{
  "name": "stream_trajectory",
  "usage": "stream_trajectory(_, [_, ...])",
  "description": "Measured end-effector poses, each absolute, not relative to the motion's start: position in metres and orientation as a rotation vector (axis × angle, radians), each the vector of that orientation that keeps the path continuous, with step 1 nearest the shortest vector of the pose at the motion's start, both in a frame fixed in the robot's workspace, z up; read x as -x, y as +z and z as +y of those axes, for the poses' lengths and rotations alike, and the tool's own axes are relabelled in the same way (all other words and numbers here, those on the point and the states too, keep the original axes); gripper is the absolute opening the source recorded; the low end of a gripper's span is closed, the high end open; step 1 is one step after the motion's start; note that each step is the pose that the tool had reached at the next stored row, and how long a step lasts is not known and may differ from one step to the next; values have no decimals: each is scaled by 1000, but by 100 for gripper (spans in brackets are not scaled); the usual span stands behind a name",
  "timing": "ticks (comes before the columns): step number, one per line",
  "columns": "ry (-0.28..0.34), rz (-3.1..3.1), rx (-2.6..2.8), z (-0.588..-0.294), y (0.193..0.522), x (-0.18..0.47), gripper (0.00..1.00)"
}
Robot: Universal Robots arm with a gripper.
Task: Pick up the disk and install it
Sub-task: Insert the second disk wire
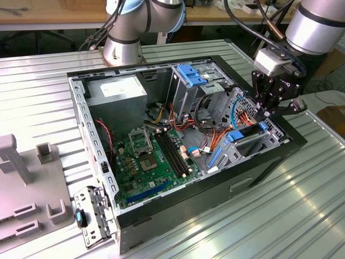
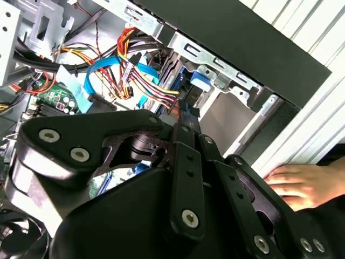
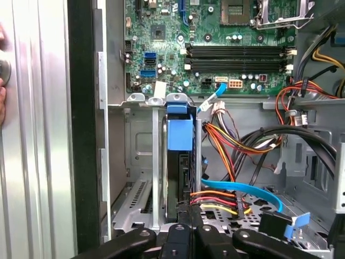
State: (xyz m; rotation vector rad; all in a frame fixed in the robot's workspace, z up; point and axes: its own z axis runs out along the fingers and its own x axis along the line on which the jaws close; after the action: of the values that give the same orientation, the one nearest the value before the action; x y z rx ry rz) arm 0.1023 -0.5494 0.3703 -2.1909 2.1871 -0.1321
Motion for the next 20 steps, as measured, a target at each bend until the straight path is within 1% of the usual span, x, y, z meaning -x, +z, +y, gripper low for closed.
stream_trajectory(3, [-120, 2193, 2197, -549, 378, -102, 11])
stream_trajectory(6, [-86, 2209, 2214, -549, 380, -102, 11])
stream_trajectory(10, [-59, 2221, 2227, -547, 390, -102, 11])
stream_trajectory(14, [-36, 2232, 2239, -543, 391, -102, 11])
stream_trajectory(17, [-33, 2235, 2242, -531, 401, -102, 11])
stream_trajectory(20, [-33, 2234, 2243, -519, 401, -102, 11])
